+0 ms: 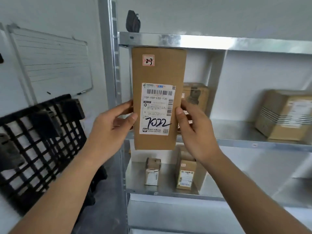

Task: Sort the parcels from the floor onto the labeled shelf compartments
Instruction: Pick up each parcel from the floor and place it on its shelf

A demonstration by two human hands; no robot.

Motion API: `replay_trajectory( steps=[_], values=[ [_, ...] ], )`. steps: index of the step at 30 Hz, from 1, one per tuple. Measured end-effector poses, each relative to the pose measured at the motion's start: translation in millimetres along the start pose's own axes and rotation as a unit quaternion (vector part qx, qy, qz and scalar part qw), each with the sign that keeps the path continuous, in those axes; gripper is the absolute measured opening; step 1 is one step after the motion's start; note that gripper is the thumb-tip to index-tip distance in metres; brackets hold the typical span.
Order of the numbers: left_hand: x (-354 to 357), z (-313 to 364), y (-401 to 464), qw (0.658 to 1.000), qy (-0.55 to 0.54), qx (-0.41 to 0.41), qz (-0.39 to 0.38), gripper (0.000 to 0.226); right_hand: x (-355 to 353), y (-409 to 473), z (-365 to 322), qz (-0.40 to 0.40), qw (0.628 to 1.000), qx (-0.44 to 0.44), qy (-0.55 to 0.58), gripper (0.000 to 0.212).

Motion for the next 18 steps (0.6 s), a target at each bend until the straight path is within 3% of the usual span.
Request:
replay_trajectory(
  steps=[4, 14, 18],
  values=[
    [46, 8, -1, 0.997, -0.04, 0.008, -0.063, 0.037, -53, -30, 2, 0.043, 0.997, 0.048, -0.03, 0.028],
    [198, 49, -28, 0.978, -0.077, 0.025, -0.192, 0.04, -199, -105, 43, 0.115, 0.976, 0.121, -0.136, 0.036],
    [274, 65, -45, 0.972, -0.069, 0.019, -0.224, 0.041, -266, -138, 66, 0.105, 0.972, 0.144, -0.155, 0.039]
  ],
)
Point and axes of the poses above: each hand's wrist, its own y-axis towards the middle knuckle, its own x-axis out of the palm, z = x × y, the point moved 1 cm from there along y, towards the middle knuckle, and after that the axes turned 4 degrees about -y, right-handed, at the moved point
